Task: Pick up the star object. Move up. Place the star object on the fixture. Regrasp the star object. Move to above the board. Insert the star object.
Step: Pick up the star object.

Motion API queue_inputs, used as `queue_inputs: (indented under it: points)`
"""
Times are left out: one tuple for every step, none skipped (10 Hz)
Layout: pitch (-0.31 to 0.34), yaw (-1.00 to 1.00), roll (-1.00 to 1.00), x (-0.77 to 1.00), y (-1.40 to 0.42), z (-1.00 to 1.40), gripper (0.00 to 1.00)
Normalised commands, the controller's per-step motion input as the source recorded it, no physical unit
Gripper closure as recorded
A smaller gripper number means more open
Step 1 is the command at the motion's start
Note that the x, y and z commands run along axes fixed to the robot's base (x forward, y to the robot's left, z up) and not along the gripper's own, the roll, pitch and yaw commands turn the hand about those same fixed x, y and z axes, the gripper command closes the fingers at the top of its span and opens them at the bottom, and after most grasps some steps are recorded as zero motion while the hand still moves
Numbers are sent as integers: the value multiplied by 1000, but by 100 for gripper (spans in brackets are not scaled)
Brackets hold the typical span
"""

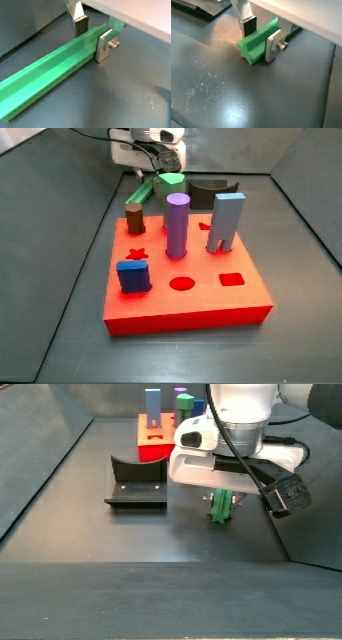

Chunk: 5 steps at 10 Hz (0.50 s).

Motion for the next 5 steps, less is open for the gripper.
queue_inputs:
  points:
    - [0, 0, 0, 0, 0, 0, 100]
    - [0, 0, 0, 0, 0, 0, 100]
    - [0, 0, 0, 0, 0, 0, 100]
    - [0, 0, 0, 0, 0, 0, 100]
    - [0, 0, 0, 0, 0, 0, 100]
